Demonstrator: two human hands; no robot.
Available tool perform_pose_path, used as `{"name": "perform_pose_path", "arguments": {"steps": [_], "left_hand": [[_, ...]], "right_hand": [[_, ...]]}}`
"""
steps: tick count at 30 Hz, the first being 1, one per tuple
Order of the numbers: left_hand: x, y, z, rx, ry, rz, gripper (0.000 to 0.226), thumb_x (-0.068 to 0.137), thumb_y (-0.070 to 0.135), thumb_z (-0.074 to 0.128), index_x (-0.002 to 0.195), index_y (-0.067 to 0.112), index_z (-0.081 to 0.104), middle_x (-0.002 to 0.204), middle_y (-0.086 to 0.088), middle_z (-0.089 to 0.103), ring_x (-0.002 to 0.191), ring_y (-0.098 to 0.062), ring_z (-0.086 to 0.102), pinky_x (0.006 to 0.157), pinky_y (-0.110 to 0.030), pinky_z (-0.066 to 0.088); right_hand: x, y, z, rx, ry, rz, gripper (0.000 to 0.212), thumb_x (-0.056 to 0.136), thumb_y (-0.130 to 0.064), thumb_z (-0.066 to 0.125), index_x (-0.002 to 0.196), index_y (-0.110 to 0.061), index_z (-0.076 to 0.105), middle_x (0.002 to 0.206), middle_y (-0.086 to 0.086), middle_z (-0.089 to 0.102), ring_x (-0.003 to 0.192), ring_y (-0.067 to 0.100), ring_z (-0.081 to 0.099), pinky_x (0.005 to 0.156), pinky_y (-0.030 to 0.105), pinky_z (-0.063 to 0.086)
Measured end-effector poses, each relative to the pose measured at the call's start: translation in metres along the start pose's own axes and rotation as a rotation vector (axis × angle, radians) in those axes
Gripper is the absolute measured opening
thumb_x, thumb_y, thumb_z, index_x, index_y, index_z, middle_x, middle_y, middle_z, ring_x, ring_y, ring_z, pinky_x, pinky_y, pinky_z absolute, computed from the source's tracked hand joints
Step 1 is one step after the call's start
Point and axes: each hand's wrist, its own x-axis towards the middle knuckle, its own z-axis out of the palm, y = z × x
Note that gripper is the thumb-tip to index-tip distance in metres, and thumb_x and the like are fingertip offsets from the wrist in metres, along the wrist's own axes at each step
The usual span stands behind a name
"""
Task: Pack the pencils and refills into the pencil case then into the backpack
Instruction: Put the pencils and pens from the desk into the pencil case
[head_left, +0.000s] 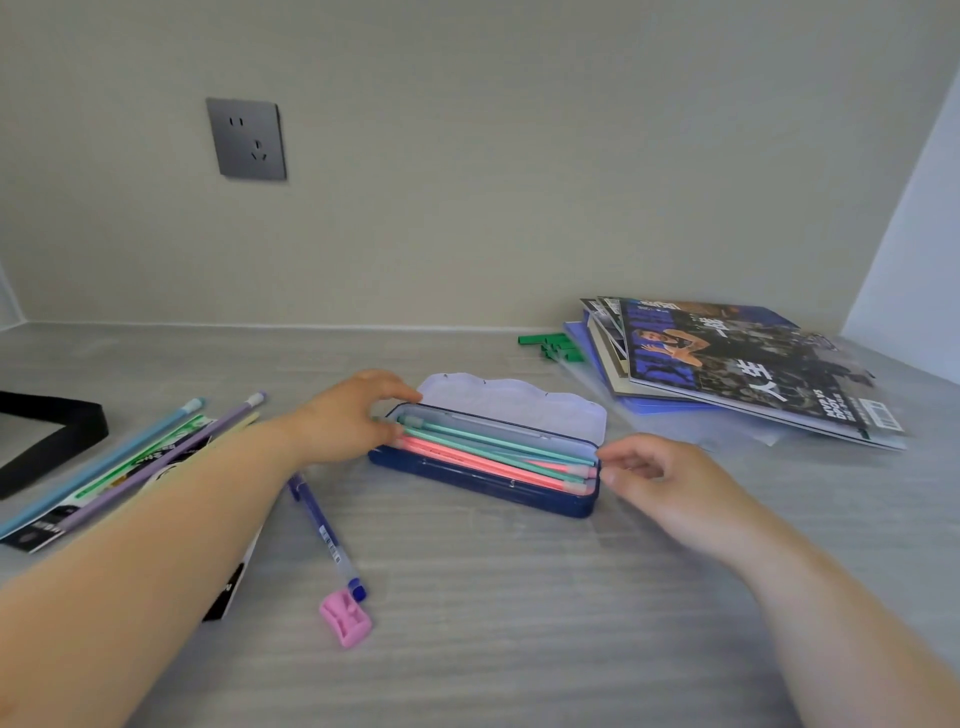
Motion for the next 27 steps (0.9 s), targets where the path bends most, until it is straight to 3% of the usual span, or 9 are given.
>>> {"name": "perform_pose_path", "arguments": {"steps": [3, 5, 11, 16, 21, 24, 27], "left_hand": [[-0.003, -0.010, -0.005, -0.039, 0.031, -0.073, 0.029, 0.085, 0.005, 0.055, 0.112, 0.016, 0.062, 0.116, -0.006, 0.063, 0.089, -0.011, 0.056, 0.083, -0.021, 0.037], [-0.001, -0.011, -0.004, 0.010, 0.087, -0.088, 0.022, 0.085, 0.007, 0.057, 0.104, 0.011, 0.067, 0.106, -0.008, 0.069, 0.079, -0.011, 0.055, 0.077, -0.021, 0.038], [0.010, -0.002, -0.002, 0.106, 0.209, -0.071, 0.018, 0.085, 0.014, 0.057, 0.098, 0.014, 0.070, 0.100, -0.009, 0.071, 0.083, -0.017, 0.054, 0.076, -0.026, 0.043], [0.014, 0.001, 0.010, 0.275, 0.150, -0.096, 0.021, 0.085, 0.024, 0.059, 0.102, 0.018, 0.069, 0.112, -0.005, 0.068, 0.104, -0.024, 0.059, 0.090, -0.031, 0.045], [0.017, 0.005, 0.017, 0.455, 0.099, -0.076, 0.031, 0.093, 0.021, 0.039, 0.095, 0.010, 0.067, 0.108, -0.012, 0.067, 0.102, -0.029, 0.057, 0.088, -0.035, 0.043], [0.015, 0.006, 0.019, 0.284, 0.032, -0.112, 0.034, 0.096, 0.020, 0.032, 0.110, 0.009, 0.062, 0.117, -0.014, 0.063, 0.107, -0.030, 0.055, 0.093, -0.032, 0.042], [0.002, 0.001, 0.016, 0.007, 0.021, -0.101, 0.037, 0.097, 0.019, 0.033, 0.132, 0.014, 0.045, 0.137, -0.007, 0.052, 0.124, -0.023, 0.047, 0.103, -0.025, 0.032]], "right_hand": [[0.001, 0.000, 0.000, 0.000, -0.001, 0.001, 0.017, 0.081, -0.015, 0.059, 0.098, -0.014, 0.063, 0.091, 0.001, 0.061, 0.073, 0.001, 0.052, 0.057, -0.003, 0.037], [0.001, 0.000, 0.000, 0.000, 0.001, 0.003, 0.017, 0.082, -0.014, 0.059, 0.098, -0.014, 0.063, 0.091, 0.001, 0.061, 0.074, 0.004, 0.053, 0.057, -0.003, 0.037], [0.001, 0.000, 0.000, 0.000, -0.004, 0.008, 0.013, 0.081, -0.011, 0.059, 0.094, -0.014, 0.063, 0.081, -0.004, 0.059, 0.070, -0.001, 0.052, 0.056, -0.004, 0.037], [0.001, 0.000, 0.001, -0.022, -0.002, 0.012, 0.011, 0.081, -0.014, 0.059, 0.091, -0.019, 0.063, 0.082, -0.005, 0.059, 0.072, 0.000, 0.052, 0.056, -0.003, 0.037], [0.000, 0.000, 0.002, -0.070, -0.010, 0.017, 0.015, 0.082, -0.015, 0.059, 0.096, -0.017, 0.063, 0.085, -0.006, 0.061, 0.073, 0.003, 0.053, 0.057, 0.003, 0.038], [-0.002, -0.001, 0.004, -0.105, 0.021, 0.013, 0.015, 0.081, -0.015, 0.059, 0.095, -0.021, 0.062, 0.080, -0.016, 0.053, 0.073, 0.003, 0.050, 0.062, 0.012, 0.036], [-0.003, -0.005, 0.009, -0.172, 0.047, -0.061, 0.018, 0.079, -0.010, 0.060, 0.094, -0.019, 0.064, 0.088, -0.010, 0.051, 0.087, 0.014, 0.049, 0.070, 0.024, 0.033]]}}
